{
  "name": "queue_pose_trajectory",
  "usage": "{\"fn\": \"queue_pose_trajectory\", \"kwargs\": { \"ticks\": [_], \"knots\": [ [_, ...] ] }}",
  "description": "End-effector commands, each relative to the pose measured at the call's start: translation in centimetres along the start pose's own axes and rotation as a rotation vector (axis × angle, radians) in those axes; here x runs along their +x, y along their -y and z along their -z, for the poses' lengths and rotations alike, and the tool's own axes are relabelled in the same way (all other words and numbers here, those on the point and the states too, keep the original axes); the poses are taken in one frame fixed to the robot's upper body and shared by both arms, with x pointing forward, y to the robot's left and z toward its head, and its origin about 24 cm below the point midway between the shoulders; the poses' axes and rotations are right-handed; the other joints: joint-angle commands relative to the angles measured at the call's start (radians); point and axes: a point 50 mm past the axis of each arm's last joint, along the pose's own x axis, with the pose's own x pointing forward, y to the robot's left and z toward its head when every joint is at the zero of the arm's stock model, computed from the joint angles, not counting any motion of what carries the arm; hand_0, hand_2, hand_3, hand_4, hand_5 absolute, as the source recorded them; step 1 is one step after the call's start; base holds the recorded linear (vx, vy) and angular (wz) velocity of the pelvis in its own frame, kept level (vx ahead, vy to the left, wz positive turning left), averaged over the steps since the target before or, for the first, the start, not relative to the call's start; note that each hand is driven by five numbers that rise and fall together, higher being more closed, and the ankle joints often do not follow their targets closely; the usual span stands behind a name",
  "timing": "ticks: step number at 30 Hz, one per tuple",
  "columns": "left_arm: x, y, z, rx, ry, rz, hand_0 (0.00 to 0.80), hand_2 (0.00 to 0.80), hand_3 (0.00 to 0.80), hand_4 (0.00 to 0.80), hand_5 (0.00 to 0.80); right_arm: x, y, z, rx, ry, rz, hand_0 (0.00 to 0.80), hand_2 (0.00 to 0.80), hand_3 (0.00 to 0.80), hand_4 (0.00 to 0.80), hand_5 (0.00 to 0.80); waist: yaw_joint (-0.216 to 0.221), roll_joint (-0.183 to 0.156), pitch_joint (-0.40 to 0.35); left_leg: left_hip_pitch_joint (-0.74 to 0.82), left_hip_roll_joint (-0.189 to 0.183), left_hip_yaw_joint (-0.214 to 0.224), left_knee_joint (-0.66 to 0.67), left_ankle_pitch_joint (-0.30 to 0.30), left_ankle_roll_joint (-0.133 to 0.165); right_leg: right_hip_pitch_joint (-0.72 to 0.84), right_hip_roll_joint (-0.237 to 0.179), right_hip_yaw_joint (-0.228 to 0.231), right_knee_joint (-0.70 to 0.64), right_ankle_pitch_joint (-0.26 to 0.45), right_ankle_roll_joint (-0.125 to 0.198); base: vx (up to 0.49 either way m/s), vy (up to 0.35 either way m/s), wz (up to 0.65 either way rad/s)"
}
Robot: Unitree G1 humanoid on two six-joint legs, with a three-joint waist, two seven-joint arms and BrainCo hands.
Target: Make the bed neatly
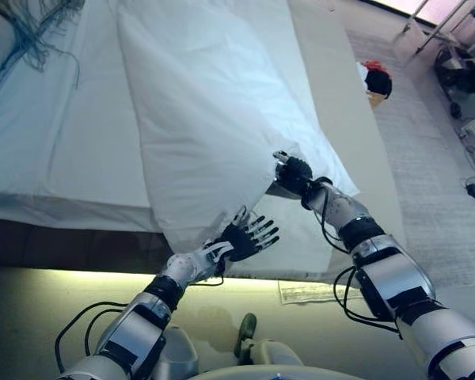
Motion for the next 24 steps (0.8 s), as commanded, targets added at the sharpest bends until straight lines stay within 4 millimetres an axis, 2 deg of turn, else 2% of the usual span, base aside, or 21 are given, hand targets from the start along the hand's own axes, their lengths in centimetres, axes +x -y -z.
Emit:
{"fn": "queue_pose_trajectory", "kwargs": {
  "ticks": [1,3,7,10,14,19,24],
  "knots": [
    [1.8,0.6,1.3,-0.246,0.093,0.044,0.0,0.0,0.0,0.0,0.0,-1.1,-1.4,-4.5,0.015,0.214,-0.107,0.8,0.8,0.8,0.8,0.8,-0.037,0.049,-0.082,0.034,0.084,-0.036,-0.14,0.037,-0.034,0.052,-0.017,0.0,0.001,-0.056,0.078,-0.007,-0.113,0.0],
    [1.9,0.8,0.3,-0.316,0.202,0.052,0.0,0.0,0.0,0.0,0.0,-1.2,-2.4,-4.3,0.024,0.234,-0.135,0.8,0.8,0.8,0.8,0.8,-0.044,0.038,-0.071,0.03,0.092,-0.037,-0.14,0.038,-0.038,0.045,-0.011,0.002,0.003,-0.056,0.076,-0.02,-0.117,-0.01],
    [1.8,1.0,-1.1,-0.343,0.396,0.085,0.0,0.0,0.0,0.0,0.0,-1.8,-3.2,-4.2,0.048,0.278,-0.176,0.8,0.8,0.8,0.8,0.8,-0.057,0.014,-0.046,0.019,0.108,-0.038,-0.14,0.041,-0.044,0.028,0.002,0.002,0.006,-0.055,0.072,-0.05,-0.116,-0.02],
    [1.4,1.4,-2.3,-0.356,0.557,0.109,0.0,0.0,0.0,0.0,0.0,-2.5,-2.9,-3.9,0.055,0.301,-0.182,0.8,0.8,0.8,0.8,0.8,-0.067,-0.005,-0.032,0.014,0.117,-0.039,-0.14,0.041,-0.048,0.021,0.011,0.001,0.007,-0.054,0.07,-0.04,-0.114,0.0],
    [0.9,1.9,-3.4,-0.363,0.687,0.114,0.0,0.0,0.0,0.0,0.0,-3.0,-2.3,-3.7,0.067,0.323,-0.181,0.8,0.8,0.8,0.8,0.8,-0.074,-0.02,-0.013,0.003,0.123,-0.046,-0.14,0.043,-0.051,0.01,0.017,-0.002,0.007,-0.052,0.068,-0.048,-0.068,-0.03],
    [0.4,2.1,-4.6,-0.359,0.777,0.113,0.0,0.0,0.0,0.0,0.0,-3.4,-2.0,-3.8,0.079,0.34,-0.194,0.8,0.8,0.8,0.8,0.8,-0.08,-0.031,0.004,-0.007,0.125,-0.055,-0.14,0.042,-0.054,0.001,0.023,-0.004,0.01,-0.054,0.066,-0.045,-0.034,0.01],
    [-0.1,2.0,-5.3,-0.346,0.796,0.115,0.0,0.0,0.0,0.0,0.0,-3.4,-2.0,-3.6,0.077,0.324,-0.213,0.8,0.8,0.8,0.8,0.8,-0.084,-0.034,0.006,-0.008,0.126,-0.054,-0.14,0.041,-0.056,0.0,0.023,-0.006,0.008,-0.056,0.066,0.0,0.0,0.0]
  ]
}}
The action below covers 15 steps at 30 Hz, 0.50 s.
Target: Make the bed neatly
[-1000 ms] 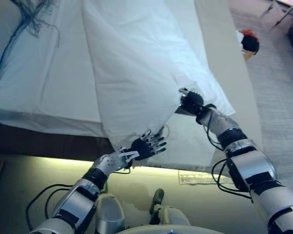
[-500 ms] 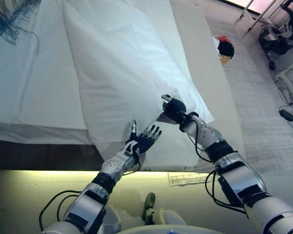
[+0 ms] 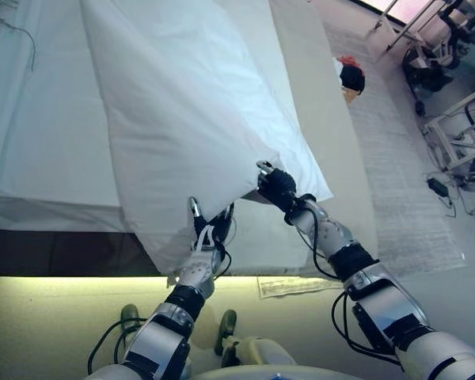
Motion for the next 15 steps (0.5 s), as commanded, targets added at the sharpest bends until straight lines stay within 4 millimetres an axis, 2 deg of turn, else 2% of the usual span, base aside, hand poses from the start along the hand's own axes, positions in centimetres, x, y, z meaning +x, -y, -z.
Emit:
{"fn": "queue_pose_trajectory", "kwargs": {
  "ticks": [1,6,7,9,14,15],
  "knots": [
    [1.5,3.3,-0.9,-0.039,0.051,0.109,0.0,0.0,0.0,0.0,0.0,-1.8,-1.1,-6.9,-0.024,0.272,-0.13,0.8,0.8,0.8,0.8,0.8,-0.044,0.037,0.019,-0.007,0.074,-0.052,-0.073,0.015,-0.025,0.031,-0.033,-0.001,0.008,-0.054,0.065,0.0,0.0,0.0],
    [1.7,3.8,-1.4,-0.034,0.044,0.142,0.0,0.0,0.0,0.0,0.0,-1.9,-0.7,-6.5,-0.03,0.242,-0.126,0.8,0.8,0.8,0.8,0.8,-0.048,0.04,0.013,0.004,0.072,-0.049,-0.073,0.011,-0.024,0.037,-0.034,0.0,0.006,-0.056,0.066,0.002,-0.001,0.01],
    [1.7,3.9,-1.5,-0.034,0.043,0.157,0.245,0.245,0.245,0.245,0.245,-1.9,-0.6,-6.2,-0.032,0.229,-0.121,0.8,0.8,0.8,0.8,0.8,-0.049,0.044,0.011,0.007,0.071,-0.048,-0.073,0.011,-0.024,0.039,-0.035,0.002,0.006,-0.057,0.065,0.0,0.0,0.0],
    [1.8,4.1,-1.6,-0.036,0.045,0.173,0.8,0.8,0.8,0.8,0.8,-1.9,-0.2,-5.7,-0.038,0.209,-0.109,0.8,0.8,0.8,0.8,0.8,-0.051,0.049,0.007,0.01,0.069,-0.048,-0.073,0.01,-0.024,0.043,-0.037,0.003,0.007,-0.059,0.066,0.038,0.027,0.0],
    [1.9,5.1,-1.4,-0.043,0.029,0.24,0.8,0.8,0.8,0.8,0.8,-1.9,1.1,-4.1,-0.063,0.126,-0.023,0.8,0.8,0.8,0.8,0.8,-0.048,0.068,-0.006,0.026,0.06,-0.053,-0.073,0.005,-0.022,0.059,-0.046,0.002,0.008,-0.066,0.066,0.056,0.043,0.0],
    [1.9,5.3,-1.4,-0.044,0.026,0.248,0.8,0.8,0.8,0.8,0.8,-1.9,1.5,-3.8,-0.065,0.105,-0.002,0.0,0.0,0.0,0.0,0.0,-0.047,0.071,-0.008,0.03,0.058,-0.054,-0.073,0.004,-0.021,0.063,-0.046,0.002,0.009,-0.068,0.066,0.055,0.036,-0.01]
  ]
}}
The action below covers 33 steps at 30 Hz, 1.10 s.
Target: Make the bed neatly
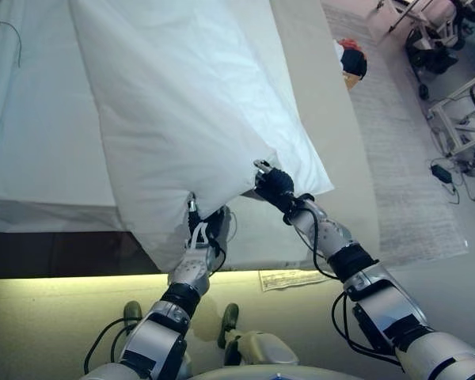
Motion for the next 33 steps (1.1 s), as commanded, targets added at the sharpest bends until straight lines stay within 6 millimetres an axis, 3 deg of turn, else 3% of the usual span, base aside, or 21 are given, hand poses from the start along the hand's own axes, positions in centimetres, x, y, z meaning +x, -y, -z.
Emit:
{"fn": "queue_pose_trajectory", "kwargs": {
  "ticks": [1,6,12,16,20,24,30,33],
  "knots": [
    [1.9,4.3,-0.1,-0.036,0.005,0.174,0.8,0.8,0.8,0.8,0.8,-2.0,2.2,-3.5,-0.06,0.092,0.06,0.0,0.0,0.0,0.0,0.0,-0.028,0.039,-0.053,-0.008,0.065,-0.055,-0.046,0.002,-0.02,0.036,-0.043,0.001,0.009,-0.056,0.064,0.047,0.035,-0.03],
    [2.1,5.1,-0.1,-0.036,-0.001,0.217,0.8,0.8,0.8,0.8,0.8,-2.6,4.4,-1.5,-0.047,0.006,0.16,0.0,0.0,0.0,0.0,0.0,-0.023,0.052,-0.061,0.004,0.057,-0.062,-0.046,-0.003,-0.019,0.051,-0.051,-0.003,0.01,-0.062,0.067,0.051,0.033,-0.02],
    [2.0,5.8,-1.0,-0.04,0.012,0.265,0.8,0.8,0.8,0.8,0.8,-4.5,7.5,2.5,-0.004,-0.104,0.27,0.0,0.0,0.0,0.0,0.0,-0.014,0.07,-0.085,0.021,0.045,-0.071,-0.046,-0.01,-0.017,0.072,-0.061,-0.009,0.009,-0.069,0.07,0.056,0.038,0.07],
    [1.7,5.7,-2.0,-0.048,0.022,0.285,0.8,0.8,0.8,0.8,0.8,-6.9,10.0,5.0,0.032,-0.178,0.328,0.0,0.0,0.0,0.0,0.0,-0.01,0.084,-0.108,0.035,0.037,-0.073,-0.046,-0.013,-0.017,0.09,-0.068,-0.016,0.009,-0.076,0.072,0.054,0.058,0.02],
    [0.8,4.9,-3.4,-0.066,0.04,0.302,0.8,0.8,0.8,0.8,0.8,-10.6,12.7,8.5,0.088,-0.273,0.398,0.0,0.0,0.0,0.0,0.0,0.0,0.111,-0.142,0.055,0.023,-0.077,-0.046,-0.018,-0.015,0.116,-0.081,-0.026,0.012,-0.089,0.073,0.089,0.1,0.01],
    [-0.4,4.0,-5.9,-0.07,0.084,0.33,0.8,0.8,0.8,0.8,0.8,-14.6,14.8,11.3,0.169,-0.316,0.475,0.0,0.0,0.0,0.0,0.0,0.011,0.14,-0.167,0.079,0.007,-0.081,-0.046,-0.024,-0.013,0.147,-0.096,-0.038,0.013,-0.101,0.071,0.065,0.115,0.15],
    [-2.3,4.0,-11.3,0.005,0.182,0.361,0.8,0.8,0.8,0.8,0.8,-19.4,17.3,12.8,0.229,-0.329,0.6,0.0,0.0,0.0,0.0,0.0,0.036,0.184,-0.194,0.096,-0.018,-0.096,-0.046,-0.027,-0.01,0.182,-0.116,-0.06,0.012,-0.112,0.07,0.023,0.115,0.08],
    [-3.4,4.5,-14.3,0.084,0.24,0.373,0.8,0.8,0.8,0.8,0.8,-20.9,18.0,13.1,0.251,-0.327,0.648,0.0,0.0,0.0,0.0,0.0,0.05,0.202,-0.203,0.099,-0.031,-0.107,-0.046,-0.026,-0.007,0.193,-0.121,-0.072,0.016,-0.115,0.068,0.0,0.101,0.15]
  ]
}}
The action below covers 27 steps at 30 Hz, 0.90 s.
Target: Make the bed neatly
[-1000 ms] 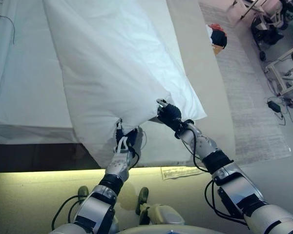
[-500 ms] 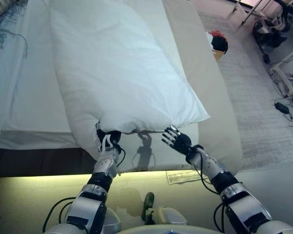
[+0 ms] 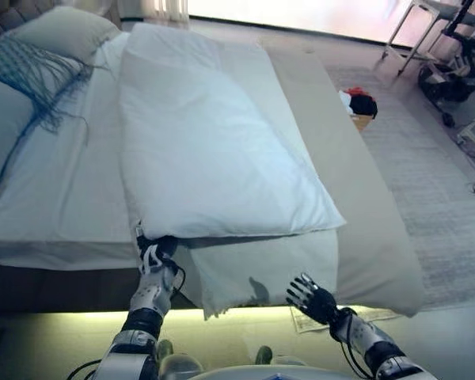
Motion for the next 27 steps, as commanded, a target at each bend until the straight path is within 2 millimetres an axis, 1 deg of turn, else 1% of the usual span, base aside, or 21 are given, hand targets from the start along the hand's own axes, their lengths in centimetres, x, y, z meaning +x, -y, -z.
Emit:
{"fn": "queue_pose_trajectory", "kwargs": {
  "ticks": [1,2,5,8,9,11,12,14,17,19,23,25,27],
  "knots": [
    [2.0,6.9,-2.5,0.141,-0.022,0.343,0.8,0.8,0.8,0.8,0.8,-0.9,1.7,-1.8,-0.002,0.054,0.034,0.0,0.0,0.0,0.0,0.0,0.054,0.021,-0.062,-0.015,0.006,-0.026,0.005,-0.031,-0.017,0.055,-0.084,-0.022,0.021,-0.055,0.066,-0.009,0.094,0.08],
    [2.0,7.2,-3.4,0.165,0.001,0.351,0.8,0.8,0.8,0.8,0.8,-1.1,2.1,-1.7,0.005,0.052,0.041,0.0,0.0,0.0,0.0,0.0,0.056,0.024,-0.063,-0.013,0.003,-0.029,0.005,-0.032,-0.015,0.058,-0.085,-0.026,0.021,-0.056,0.065,-0.007,0.099,0.09],
    [1.2,8.2,-7.7,0.238,0.093,0.344,0.8,0.8,0.8,0.8,0.8,-1.7,3.3,-1.5,0.029,0.052,0.074,0.0,0.0,0.0,0.0,0.0,0.072,0.042,-0.072,-0.012,-0.01,-0.038,0.005,-0.033,-0.011,0.065,-0.089,-0.04,0.018,-0.055,0.063,-0.003,0.103,0.14],
    [-0.2,8.9,-13.1,0.275,0.256,0.297,0.8,0.8,0.8,0.8,0.8,-2.2,4.1,-1.6,0.043,0.061,0.1,0.0,0.0,0.0,0.0,0.0,0.087,0.058,-0.081,-0.014,-0.023,-0.048,0.005,-0.035,-0.006,0.069,-0.093,-0.051,0.015,-0.057,0.064,-0.011,0.106,0.08],
    [-1.0,9.1,-14.9,0.28,0.316,0.281,0.8,0.8,0.8,0.8,0.8,-2.3,4.2,-1.7,0.047,0.064,0.106,0.0,0.0,0.0,0.0,0.0,0.092,0.063,-0.082,-0.014,-0.027,-0.05,0.005,-0.036,-0.005,0.069,-0.094,-0.055,0.015,-0.057,0.063,-0.024,0.103,0.0],
    [-2.3,9.3,-17.5,0.282,0.403,0.255,0.8,0.8,0.8,0.8,0.8,-2.4,4.4,-1.8,0.046,0.065,0.108,0.0,0.0,0.0,0.0,0.0,0.096,0.068,-0.083,-0.016,-0.033,-0.053,0.005,-0.037,-0.002,0.067,-0.096,-0.06,0.013,-0.057,0.063,-0.04,0.092,-0.02],
    [-3.6,9.2,-19.4,0.289,0.466,0.221,0.8,0.8,0.8,0.8,0.8,-2.4,4.4,-1.9,0.047,0.069,0.109,0.0,0.0,0.0,0.0,0.0,0.103,0.073,-0.082,-0.017,-0.037,-0.054,0.005,-0.038,0.0,0.065,-0.098,-0.064,0.012,-0.056,0.063,-0.057,0.095,-0.02],
    [-5.7,9.2,-22.3,0.3,0.561,0.174,0.8,0.8,0.8,0.8,0.8,-2.5,4.4,-2.1,0.043,0.081,0.104,0.0,0.0,0.0,0.0,0.0,0.112,0.08,-0.082,-0.019,-0.045,-0.054,0.005,-0.04,0.003,0.061,-0.1,-0.069,0.007,-0.055,0.064,-0.067,0.101,-0.02],
    [-8.7,9.5,-25.5,0.306,0.688,0.104,0.8,0.8,0.8,0.8,0.8,-2.8,4.7,-2.6,0.033,0.09,0.109,0.0,0.0,0.0,0.0,0.0,0.122,0.088,-0.084,-0.024,-0.051,-0.053,0.005,-0.041,0.003,0.051,-0.106,-0.077,0.004,-0.052,0.068,-0.06,0.088,-0.01],
    [-10.5,10.0,-27.3,0.314,0.757,0.049,0.8,0.8,0.8,0.8,0.8,-3.0,5.0,-2.9,0.03,0.091,0.122,0.0,0.0,0.0,0.0,0.0,0.129,0.094,-0.085,-0.03,-0.054,-0.05,0.005,-0.04,0.003,0.046,-0.11,-0.086,0.004,-0.051,0.072,-0.061,0.082,0.0],
    [-12.8,11.2,-29.4,0.322,0.821,-0.028,0.8,0.8,0.8,0.8,0.8,-3.4,5.4,-3.3,0.031,0.096,0.127,0.0,0.0,0.0,0.0,0.0,0.132,0.101,-0.084,-0.036,-0.058,-0.051,0.005,-0.04,0.004,0.044,-0.108,-0.094,0.004,-0.052,0.071,-0.043,0.065,-0.05],
    [-13.0,11.4,-29.6,0.326,0.812,-0.048,0.8,0.8,0.8,0.8,0.8,-3.5,5.5,-3.2,0.034,0.095,0.131,0.0,0.0,0.0,0.0,0.0,0.13,0.102,-0.083,-0.037,-0.06,-0.05,0.005,-0.041,0.006,0.041,-0.109,-0.095,0.004,-0.051,0.072,-0.042,0.083,-0.06],
    [-12.9,11.1,-29.4,0.319,0.791,-0.059,0.8,0.8,0.8,0.8,0.8,-3.6,5.7,-3.3,0.037,0.095,0.141,0.0,0.0,0.0,0.0,0.0,0.129,0.103,-0.08,-0.032,-0.064,-0.049,0.005,-0.047,0.009,0.041,-0.111,-0.092,0.004,-0.052,0.075,-0.023,0.112,-0.01]
  ]
}}
